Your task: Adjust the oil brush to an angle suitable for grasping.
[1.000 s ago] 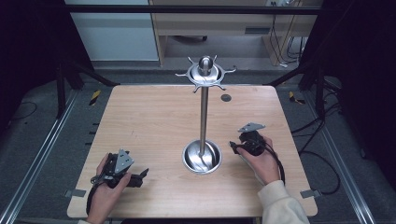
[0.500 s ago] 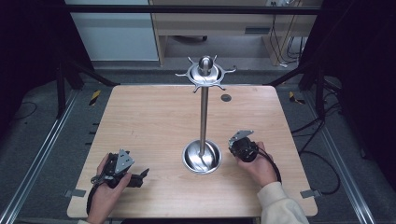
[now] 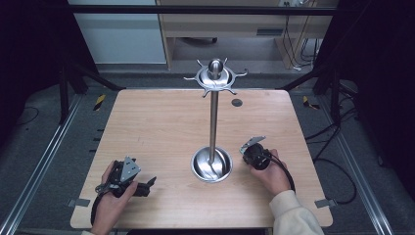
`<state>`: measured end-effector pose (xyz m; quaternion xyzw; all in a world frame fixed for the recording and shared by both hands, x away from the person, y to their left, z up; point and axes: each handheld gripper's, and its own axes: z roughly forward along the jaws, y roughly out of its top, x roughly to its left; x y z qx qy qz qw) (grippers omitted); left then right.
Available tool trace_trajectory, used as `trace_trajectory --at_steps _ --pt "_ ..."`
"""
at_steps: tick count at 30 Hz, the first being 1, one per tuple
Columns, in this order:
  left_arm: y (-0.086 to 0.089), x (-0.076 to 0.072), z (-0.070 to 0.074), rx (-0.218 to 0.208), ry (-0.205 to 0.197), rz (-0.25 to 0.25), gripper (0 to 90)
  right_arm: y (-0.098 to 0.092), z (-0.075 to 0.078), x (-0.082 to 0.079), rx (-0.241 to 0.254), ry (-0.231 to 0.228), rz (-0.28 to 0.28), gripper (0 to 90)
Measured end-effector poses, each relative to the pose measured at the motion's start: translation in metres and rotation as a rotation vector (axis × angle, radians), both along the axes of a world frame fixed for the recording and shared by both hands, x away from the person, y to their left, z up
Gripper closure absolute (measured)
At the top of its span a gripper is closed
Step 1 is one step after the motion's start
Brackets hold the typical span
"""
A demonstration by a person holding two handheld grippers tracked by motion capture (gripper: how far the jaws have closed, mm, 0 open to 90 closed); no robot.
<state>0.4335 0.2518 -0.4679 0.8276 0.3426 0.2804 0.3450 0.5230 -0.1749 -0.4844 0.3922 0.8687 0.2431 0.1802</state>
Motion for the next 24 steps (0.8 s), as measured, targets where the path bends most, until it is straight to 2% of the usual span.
trace_trajectory --at_steps 3,5,7,11,13,16,18,19,20,22,23,24 --pt "0.0 0.0 0.0 -0.001 0.001 -0.001 3.9 -0.001 0.0 0.001 -0.018 -0.008 -0.016 90.0" --pt "0.0 0.0 0.0 0.001 0.001 -0.002 3.9 -0.004 0.0 0.002 -0.031 -0.006 -0.063 90.0" --pt "0.0 0.0 0.0 -0.001 0.0 0.0 3.8 -0.007 0.001 0.003 -0.033 -0.006 -0.072 90.0" --pt "0.0 0.0 0.0 -0.003 -0.001 -0.001 3.9 -0.012 0.005 0.003 0.015 0.001 -0.086 89.6" --pt "0.001 0.0 0.0 0.002 0.0 0.0 3.8 -0.013 0.017 0.0 0.052 -0.005 -0.105 86.4" --pt "0.001 0.0 0.0 -0.005 -0.002 0.001 3.8 -0.015 0.026 -0.003 0.052 -0.006 -0.128 83.5" --pt "0.001 0.0 0.0 -0.005 -0.001 -0.001 3.9 -0.018 0.033 -0.006 0.065 0.01 -0.149 78.3" --pt "0.0 0.0 0.0 -0.004 -0.001 -0.002 3.8 -0.021 0.037 -0.008 0.06 0.049 -0.162 73.2" --pt "0.0 0.0 0.0 -0.004 -0.001 -0.002 3.9 -0.021 0.037 -0.008 0.06 0.049 -0.162 73.2" --pt "0.0 0.0 0.0 -0.005 -0.002 -0.002 3.8 -0.027 0.039 -0.01 0.042 0.096 -0.18 66.5" --pt "0.0 0.0 0.0 -0.005 -0.002 -0.002 3.9 -0.027 0.039 -0.01 0.042 0.096 -0.18 66.5" --pt "0.0 0.0 0.0 -0.004 0.0 -0.002 3.9 -0.03 0.039 -0.01 0.032 0.131 -0.194 63.1"
